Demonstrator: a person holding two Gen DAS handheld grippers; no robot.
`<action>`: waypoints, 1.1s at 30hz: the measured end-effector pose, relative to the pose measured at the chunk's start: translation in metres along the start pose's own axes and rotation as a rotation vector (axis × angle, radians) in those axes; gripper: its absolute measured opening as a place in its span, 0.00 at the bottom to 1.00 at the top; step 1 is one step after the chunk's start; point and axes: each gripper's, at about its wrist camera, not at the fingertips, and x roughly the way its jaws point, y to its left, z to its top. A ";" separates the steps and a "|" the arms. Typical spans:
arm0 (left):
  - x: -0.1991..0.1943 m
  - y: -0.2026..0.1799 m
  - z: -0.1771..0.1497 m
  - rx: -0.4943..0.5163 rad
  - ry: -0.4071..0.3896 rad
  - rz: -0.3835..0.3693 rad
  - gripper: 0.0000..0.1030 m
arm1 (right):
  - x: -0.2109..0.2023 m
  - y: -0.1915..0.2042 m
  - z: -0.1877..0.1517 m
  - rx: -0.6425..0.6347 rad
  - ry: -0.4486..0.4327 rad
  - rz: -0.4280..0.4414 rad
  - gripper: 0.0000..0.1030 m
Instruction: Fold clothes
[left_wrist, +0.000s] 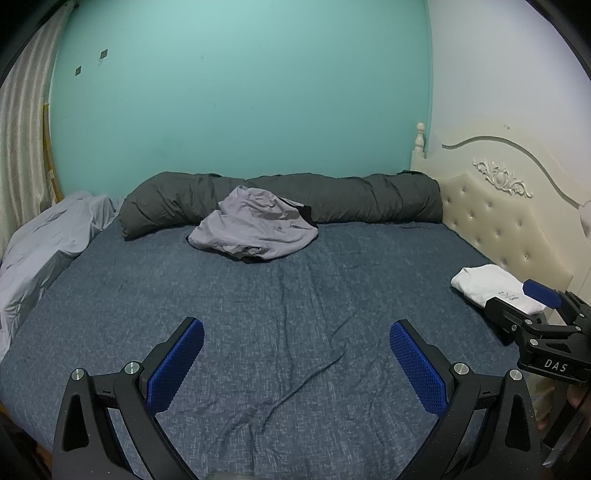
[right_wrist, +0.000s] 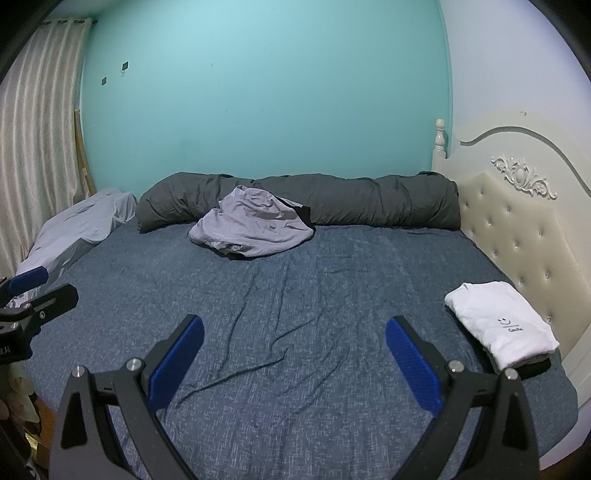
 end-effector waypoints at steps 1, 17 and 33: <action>0.000 0.000 0.000 0.000 -0.001 0.000 1.00 | 0.000 0.000 0.000 0.000 -0.001 0.000 0.97; 0.013 0.001 0.001 -0.019 0.019 0.014 1.00 | 0.014 -0.009 -0.007 0.008 0.022 0.002 0.97; 0.196 0.056 -0.012 -0.121 0.166 0.074 1.00 | 0.229 -0.025 -0.019 0.016 0.191 0.138 0.97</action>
